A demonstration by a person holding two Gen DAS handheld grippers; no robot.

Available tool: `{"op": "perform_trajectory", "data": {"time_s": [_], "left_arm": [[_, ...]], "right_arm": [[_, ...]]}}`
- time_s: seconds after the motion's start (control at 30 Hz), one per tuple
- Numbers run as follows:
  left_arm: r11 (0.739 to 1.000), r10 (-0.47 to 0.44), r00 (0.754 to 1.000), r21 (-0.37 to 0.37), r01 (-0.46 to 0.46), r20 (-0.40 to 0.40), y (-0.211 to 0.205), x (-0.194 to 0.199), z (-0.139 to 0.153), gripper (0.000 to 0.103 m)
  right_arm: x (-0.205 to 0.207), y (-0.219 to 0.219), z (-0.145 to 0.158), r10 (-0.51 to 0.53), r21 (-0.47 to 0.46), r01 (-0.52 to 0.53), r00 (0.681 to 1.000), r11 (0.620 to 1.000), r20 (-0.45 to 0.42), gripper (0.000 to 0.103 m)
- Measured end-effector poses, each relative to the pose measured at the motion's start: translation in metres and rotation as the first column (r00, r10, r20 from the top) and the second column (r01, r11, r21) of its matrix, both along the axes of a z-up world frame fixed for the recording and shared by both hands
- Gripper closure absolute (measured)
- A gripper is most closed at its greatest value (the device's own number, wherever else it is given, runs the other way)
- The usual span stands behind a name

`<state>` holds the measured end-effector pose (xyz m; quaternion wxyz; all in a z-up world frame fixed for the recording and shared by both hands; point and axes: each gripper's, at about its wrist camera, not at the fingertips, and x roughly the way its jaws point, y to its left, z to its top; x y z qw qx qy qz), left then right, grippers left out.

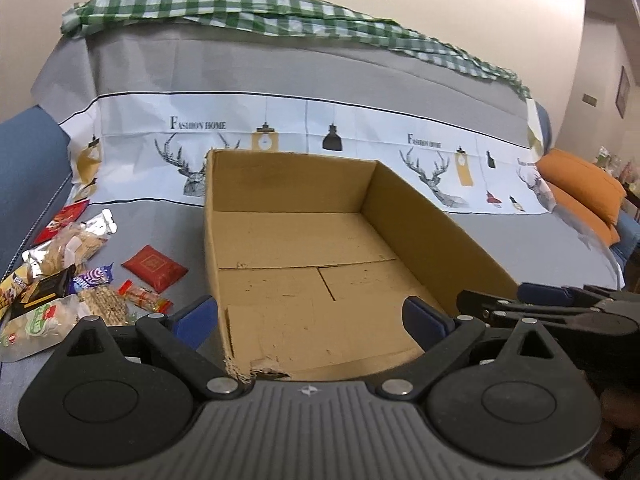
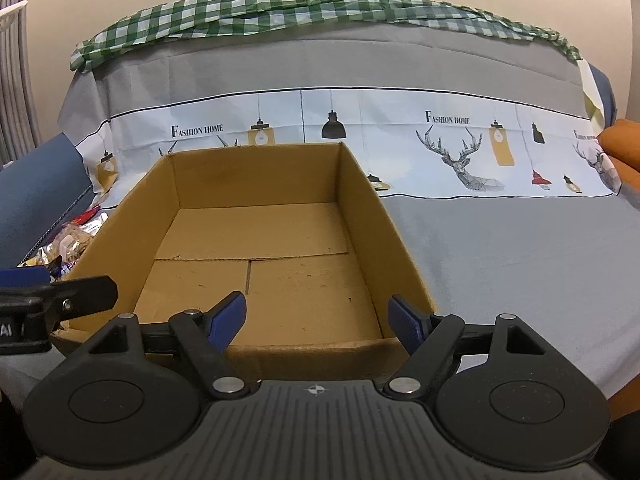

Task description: Organize snacks

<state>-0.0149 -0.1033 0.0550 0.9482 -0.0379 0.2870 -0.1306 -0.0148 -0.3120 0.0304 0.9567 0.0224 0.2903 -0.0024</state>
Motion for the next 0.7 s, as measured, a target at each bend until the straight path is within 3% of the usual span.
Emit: {"op": "perform_trajectory", "data": {"time_s": [0.23,0.4,0.47,0.57,0.6,0.67,0.7], "left_arm": [[0.999,-0.004,1.0,-0.034,0.004,0.027,0.006,-0.005,0.002,0.006],[0.998,-0.021,0.996,-0.061,0.026,0.081,0.013,-0.013,0.007,0.025],[0.995,-0.052,0.994,-0.075,0.059,0.093,0.017,-0.016,0.011,0.041],[0.991,-0.109,0.992,-0.068,0.114,0.069,0.025,-0.015,0.017,0.058],[0.987,-0.138,0.989,-0.074,0.142,0.056,0.029,-0.013,0.02,0.058],[0.972,-0.211,0.977,-0.1,0.213,0.034,0.042,-0.009,0.027,0.064],[0.967,-0.241,0.97,-0.079,0.243,0.036,0.049,-0.008,0.031,0.066]], "right_arm": [[-0.006,0.006,0.003,0.012,-0.012,-0.012,0.999,1.0,0.05,0.024],[-0.01,0.011,0.006,0.017,-0.027,-0.015,0.997,1.0,0.079,0.023],[-0.01,0.013,0.006,0.012,-0.031,-0.01,0.997,0.999,0.078,0.024],[-0.01,0.016,0.009,0.01,-0.011,-0.009,0.997,1.0,0.08,0.025],[-0.011,0.017,0.01,0.009,0.001,-0.009,0.996,1.0,0.083,0.025],[-0.01,0.019,0.012,0.009,0.028,-0.011,0.997,1.0,0.077,0.037],[-0.01,0.02,0.013,0.015,0.044,-0.018,0.997,0.999,0.072,0.041]]}}
